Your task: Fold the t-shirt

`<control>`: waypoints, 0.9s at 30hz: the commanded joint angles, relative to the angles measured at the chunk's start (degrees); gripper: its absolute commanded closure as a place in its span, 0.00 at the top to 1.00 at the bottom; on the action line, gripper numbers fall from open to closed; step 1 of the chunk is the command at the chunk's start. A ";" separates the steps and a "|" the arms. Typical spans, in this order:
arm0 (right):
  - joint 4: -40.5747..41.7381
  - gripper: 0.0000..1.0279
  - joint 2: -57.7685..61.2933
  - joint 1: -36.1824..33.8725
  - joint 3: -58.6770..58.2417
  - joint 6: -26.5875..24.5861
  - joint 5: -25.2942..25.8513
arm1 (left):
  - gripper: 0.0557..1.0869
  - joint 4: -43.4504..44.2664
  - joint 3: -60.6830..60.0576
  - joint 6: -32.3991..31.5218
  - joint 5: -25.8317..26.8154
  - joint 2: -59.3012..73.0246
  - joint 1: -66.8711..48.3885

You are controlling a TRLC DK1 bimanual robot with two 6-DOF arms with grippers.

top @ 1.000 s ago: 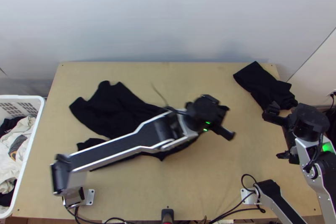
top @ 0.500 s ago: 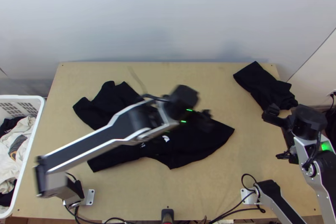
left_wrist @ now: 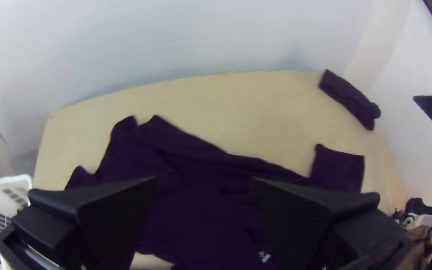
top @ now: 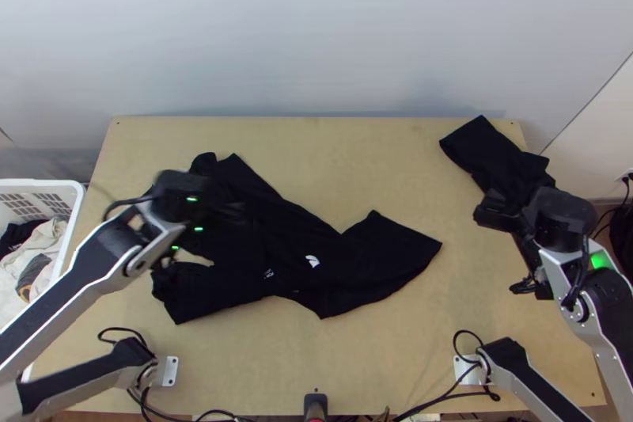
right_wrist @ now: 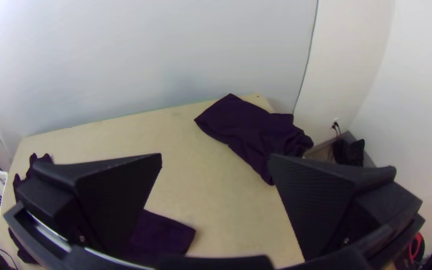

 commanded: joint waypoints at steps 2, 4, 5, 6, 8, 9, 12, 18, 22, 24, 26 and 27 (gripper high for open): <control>-0.53 0.96 0.91 3.01 0.49 0.33 -1.28 | 0.88 3.03 -15.71 3.18 4.52 -8.70 22.53; -0.62 0.96 0.91 3.80 0.49 0.42 -1.46 | 0.88 2.94 -17.03 3.09 6.01 -9.49 24.56; -0.71 0.93 0.91 4.50 0.49 0.33 -1.46 | 0.88 2.41 -17.74 3.09 6.71 -10.02 24.91; -0.88 0.93 0.82 5.21 0.58 0.33 -1.55 | 0.88 1.27 -18.35 3.01 7.68 -10.63 24.91; -2.02 0.93 0.91 7.23 0.49 0.42 -2.08 | 0.88 -1.45 -19.23 3.01 8.91 -12.30 24.47; -2.38 0.93 0.91 8.46 0.23 0.42 -2.08 | 0.88 -3.03 -19.84 3.09 9.79 -13.27 24.38; -2.90 0.93 0.82 11.89 -0.91 0.51 -2.08 | 0.88 -7.61 -21.16 4.24 11.28 -15.29 24.29; -3.61 0.96 1.09 17.51 -5.92 2.88 -3.66 | 0.88 -15.95 -23.18 6.17 12.51 -17.49 22.10; -3.43 0.96 1.88 17.42 -5.39 3.41 -4.54 | 0.88 -15.78 -23.18 6.17 12.51 -17.14 22.01; -3.61 0.96 2.06 16.81 -4.51 3.41 -4.54 | 0.88 -15.60 -23.27 6.17 12.51 -15.12 22.01; -4.05 0.96 2.06 16.28 -3.72 3.41 -4.54 | 0.88 -16.66 -23.10 6.17 12.69 -12.83 21.92; -4.22 0.96 2.06 16.19 -3.55 3.41 -4.45 | 0.88 -18.24 -22.83 6.17 14.10 -11.95 21.66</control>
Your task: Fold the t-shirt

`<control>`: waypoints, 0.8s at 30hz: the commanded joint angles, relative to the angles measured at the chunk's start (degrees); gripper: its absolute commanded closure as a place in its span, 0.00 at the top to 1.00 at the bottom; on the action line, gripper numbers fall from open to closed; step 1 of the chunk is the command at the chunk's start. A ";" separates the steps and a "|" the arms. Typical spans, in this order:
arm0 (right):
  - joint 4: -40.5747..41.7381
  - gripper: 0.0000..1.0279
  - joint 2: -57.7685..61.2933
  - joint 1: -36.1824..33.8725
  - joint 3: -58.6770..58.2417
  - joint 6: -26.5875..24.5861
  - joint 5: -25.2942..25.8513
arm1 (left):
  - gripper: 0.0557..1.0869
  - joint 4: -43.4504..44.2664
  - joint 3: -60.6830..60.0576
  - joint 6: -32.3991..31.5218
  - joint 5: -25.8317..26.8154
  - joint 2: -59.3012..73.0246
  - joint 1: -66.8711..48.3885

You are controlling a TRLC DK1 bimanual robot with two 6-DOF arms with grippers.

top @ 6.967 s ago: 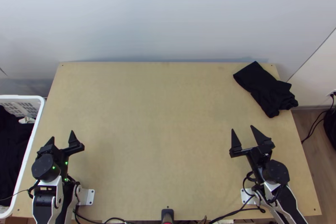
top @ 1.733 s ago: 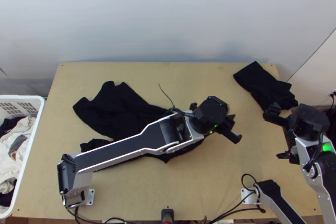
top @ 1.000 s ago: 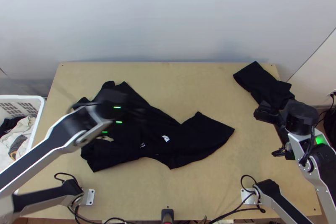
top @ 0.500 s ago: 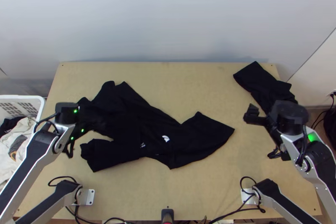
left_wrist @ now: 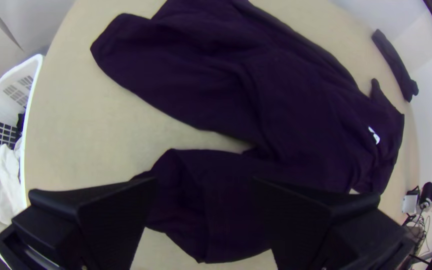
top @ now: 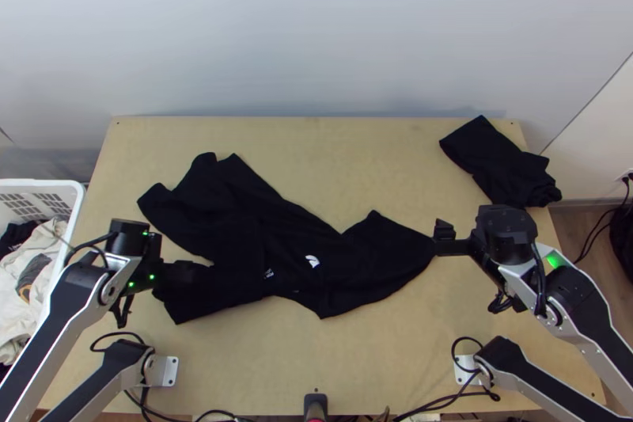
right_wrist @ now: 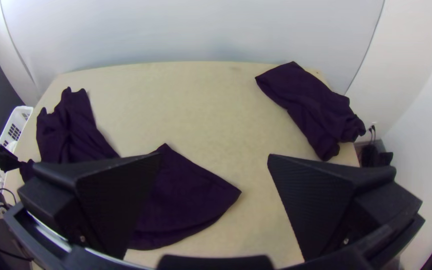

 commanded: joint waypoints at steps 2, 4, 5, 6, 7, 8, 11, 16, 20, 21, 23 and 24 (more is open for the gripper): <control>-0.81 0.96 0.42 -0.51 0.78 0.28 -0.27 | 0.88 -4.65 -0.10 0.14 2.67 4.29 -1.25; -0.11 0.96 0.33 -2.09 0.96 0.10 -0.36 | 0.88 -4.65 -0.10 0.05 2.67 5.17 -2.66; 0.15 0.96 0.24 -2.88 1.13 0.10 -0.36 | 0.88 -4.65 -0.10 -0.04 2.67 5.79 -3.10; 0.51 0.96 -0.02 -3.76 1.31 0.10 -0.45 | 0.88 -4.65 -0.10 -0.04 2.67 6.75 -3.36; 0.59 0.96 -0.29 -4.20 1.39 0.10 -0.45 | 0.87 -4.65 -0.10 -0.13 2.67 7.63 -3.54; 0.51 0.96 -0.73 -4.46 1.39 0.10 -0.45 | 0.87 -4.65 -0.28 -0.21 2.67 8.51 -3.63; -0.46 0.96 -1.17 -4.55 2.10 0.10 -0.36 | 0.69 -4.39 -0.80 -1.01 2.67 10.88 -4.95; -1.43 0.96 -1.17 -4.46 4.30 0.10 -0.36 | 0.31 -2.63 -1.60 -1.36 2.58 13.26 -6.26; -1.52 0.96 -0.64 -4.03 4.38 0.19 -0.45 | 0.04 -1.57 -1.51 -1.53 2.58 12.55 -5.82; -1.43 0.96 -0.37 -3.76 4.47 0.19 -0.45 | 0.04 -1.57 -1.33 -1.80 2.58 12.29 -5.74; -1.43 0.96 0.33 -3.32 4.73 0.37 -0.45 | 0.04 -1.75 -1.16 -1.97 2.58 10.80 -5.65; -1.43 0.96 0.86 -2.97 5.00 0.37 -0.45 | 0.04 -1.66 -1.16 -2.15 2.58 9.92 -5.47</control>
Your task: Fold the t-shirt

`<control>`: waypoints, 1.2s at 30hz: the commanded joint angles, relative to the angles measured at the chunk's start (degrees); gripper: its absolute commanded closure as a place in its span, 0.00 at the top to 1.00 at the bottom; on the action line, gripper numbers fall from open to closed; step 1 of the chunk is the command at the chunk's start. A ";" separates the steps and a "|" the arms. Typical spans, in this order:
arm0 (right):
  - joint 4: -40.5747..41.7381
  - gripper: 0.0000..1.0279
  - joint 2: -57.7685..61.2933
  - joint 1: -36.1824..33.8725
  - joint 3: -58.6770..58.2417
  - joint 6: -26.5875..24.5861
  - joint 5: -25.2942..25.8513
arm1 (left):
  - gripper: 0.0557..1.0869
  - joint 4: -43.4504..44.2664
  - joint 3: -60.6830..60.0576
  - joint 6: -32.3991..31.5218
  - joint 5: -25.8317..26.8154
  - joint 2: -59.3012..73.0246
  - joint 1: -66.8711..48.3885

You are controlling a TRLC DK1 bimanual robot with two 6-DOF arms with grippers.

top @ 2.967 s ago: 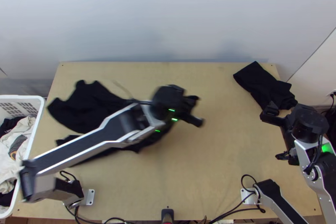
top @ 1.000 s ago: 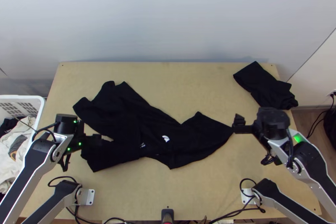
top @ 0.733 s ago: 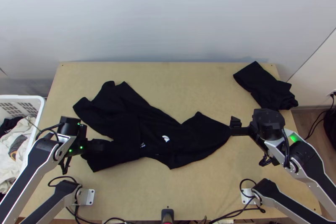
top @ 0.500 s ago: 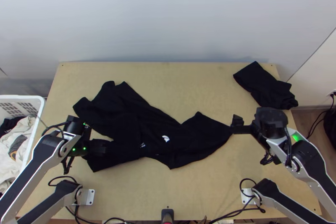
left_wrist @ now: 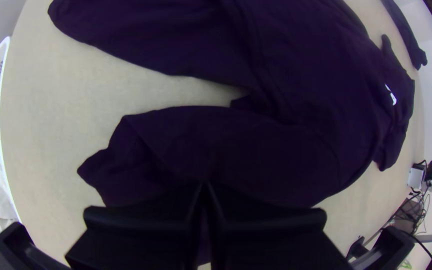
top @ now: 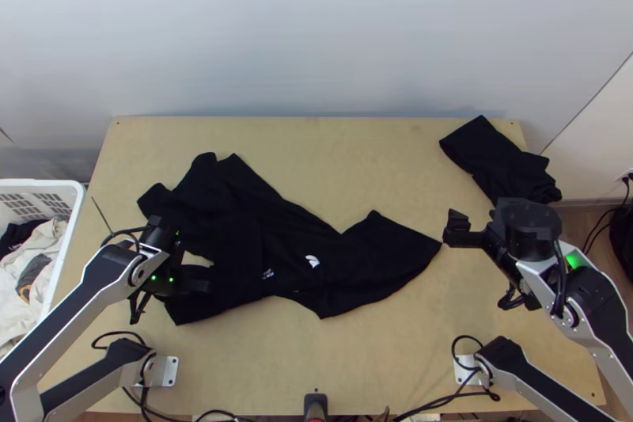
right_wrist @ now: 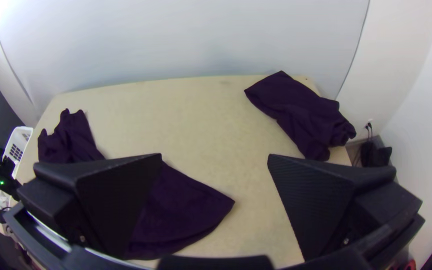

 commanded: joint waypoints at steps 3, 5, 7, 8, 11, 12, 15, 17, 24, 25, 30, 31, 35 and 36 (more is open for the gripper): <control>-0.27 0.96 2.68 2.37 1.94 0.19 0.01 | 0.04 0.83 0.20 -1.06 0.05 -3.47 1.20; -0.36 0.96 3.73 2.98 3.09 0.19 0.01 | 0.04 0.92 0.38 -1.15 0.05 -4.26 2.34; -0.36 0.96 4.61 3.25 3.79 0.19 0.01 | 0.04 0.92 1.08 -1.32 0.05 -5.23 3.40; -0.36 0.96 4.87 3.51 4.14 0.19 0.01 | 0.04 0.92 1.87 -1.67 0.05 -5.67 3.57; -0.62 0.96 5.66 5.27 4.93 0.10 0.01 | 0.04 0.66 5.74 -2.02 0.13 -6.37 3.84; -1.24 0.96 6.02 6.41 5.20 0.10 -0.08 | 0.04 0.48 7.49 -2.11 0.13 -6.46 4.19; -3.26 0.96 6.72 10.46 5.63 0.19 -0.52 | 0.04 1.53 12.94 -3.17 0.13 -6.37 7.18; -4.58 0.96 7.07 13.53 5.46 0.37 -0.87 | 0.04 4.35 15.67 -3.34 0.13 -5.84 10.87; -2.73 0.96 10.59 18.63 2.47 0.54 -0.96 | 0.04 9.97 22.08 -5.28 0.22 -1.36 21.94; -2.11 0.96 11.47 18.89 2.03 0.37 -1.40 | 0.04 10.85 22.61 -5.89 0.22 -0.92 22.47; 0.96 0.96 15.95 18.98 -0.25 0.46 -2.01 | 0.04 15.68 24.02 -8.26 0.22 3.39 23.26; 2.28 0.96 16.91 18.89 -0.78 0.72 -2.10 | 0.04 16.65 24.46 -8.88 0.22 4.97 23.17; 7.29 0.96 18.58 15.82 -0.78 4.41 -5.79 | 0.04 17.35 28.68 -12.13 0.22 13.32 22.12; 8.26 0.96 18.67 14.59 -0.87 5.47 -6.93 | 0.04 17.35 29.73 -12.75 0.22 15.16 21.77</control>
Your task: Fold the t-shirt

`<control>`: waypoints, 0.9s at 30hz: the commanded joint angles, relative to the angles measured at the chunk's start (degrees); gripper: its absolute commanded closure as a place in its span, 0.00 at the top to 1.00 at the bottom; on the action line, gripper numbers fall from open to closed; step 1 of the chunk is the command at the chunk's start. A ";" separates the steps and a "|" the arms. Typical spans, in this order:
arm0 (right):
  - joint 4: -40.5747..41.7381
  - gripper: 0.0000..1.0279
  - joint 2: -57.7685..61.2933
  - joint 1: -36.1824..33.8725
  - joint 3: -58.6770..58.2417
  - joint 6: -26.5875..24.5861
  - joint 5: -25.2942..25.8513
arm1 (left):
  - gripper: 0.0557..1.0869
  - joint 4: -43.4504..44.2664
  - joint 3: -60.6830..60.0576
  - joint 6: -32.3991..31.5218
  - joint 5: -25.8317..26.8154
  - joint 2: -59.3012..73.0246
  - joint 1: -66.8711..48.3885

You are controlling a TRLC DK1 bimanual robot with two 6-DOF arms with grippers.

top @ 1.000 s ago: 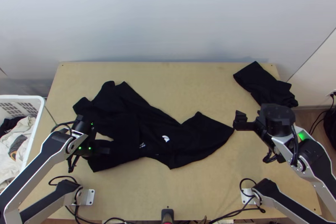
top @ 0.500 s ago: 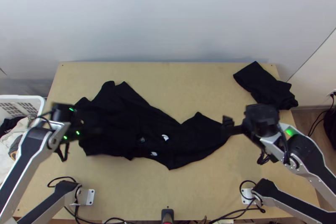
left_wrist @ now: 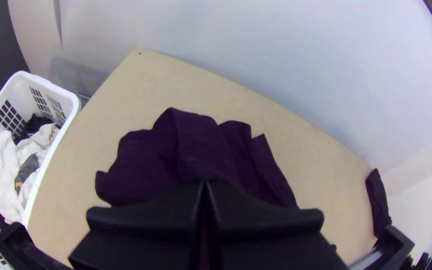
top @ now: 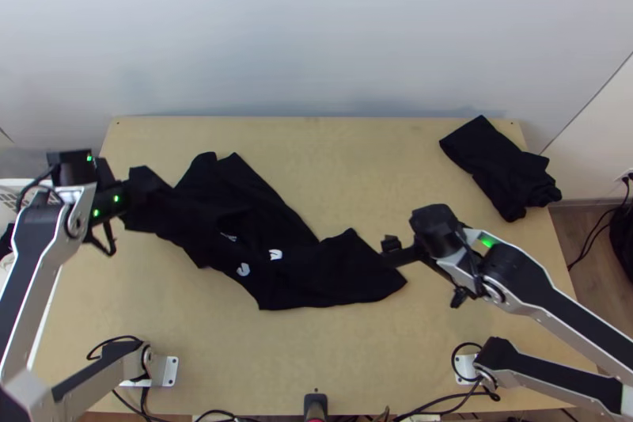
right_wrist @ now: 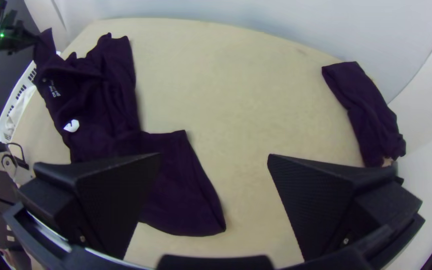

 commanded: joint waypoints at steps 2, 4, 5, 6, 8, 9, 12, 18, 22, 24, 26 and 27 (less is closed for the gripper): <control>6.73 0.96 3.77 -3.95 -1.59 4.71 -4.31 | 0.04 3.33 6.57 -4.40 0.00 12.82 -0.69; 6.73 0.96 5.17 -4.13 -2.12 6.02 -4.31 | 0.04 3.68 7.10 -4.93 -0.08 14.66 -1.56; 6.82 0.96 6.14 -4.13 -2.30 7.78 -4.31 | 0.04 4.03 7.10 -5.37 -0.17 15.28 -1.83; 6.91 0.96 7.46 -4.04 -2.12 9.01 -4.31 | 0.04 4.56 7.01 -5.54 -0.52 15.89 -2.09; 7.52 0.96 10.10 -1.32 -1.42 9.36 -4.31 | 0.04 5.87 6.74 -5.98 -0.52 16.69 -2.09; 8.40 0.96 11.42 0.44 -1.07 9.19 -4.22 | 0.12 6.84 6.57 -5.98 -0.52 16.95 -2.00; 10.69 0.96 15.90 4.22 1.40 9.01 -4.31 | 0.90 9.65 6.39 -5.81 -0.61 18.36 -1.04; 10.69 0.96 22.40 7.47 7.72 8.49 -4.22 | 0.96 5.87 9.64 -5.89 -0.52 19.23 1.34; 10.25 0.96 23.98 10.29 10.10 6.64 -4.14 | 0.96 -4.41 9.64 1.22 0.79 12.29 -0.69; 10.16 0.96 24.95 11.43 11.33 5.67 -4.14 | 0.96 -11.53 8.68 6.85 2.11 8.16 -2.88; 10.07 0.96 26.36 12.39 12.73 5.15 -4.05 | 0.96 -16.45 5.69 10.72 2.20 3.77 -6.75; 10.07 0.96 27.15 12.83 13.44 5.06 -4.05 | 0.95 -18.21 3.93 11.86 2.20 1.74 -8.86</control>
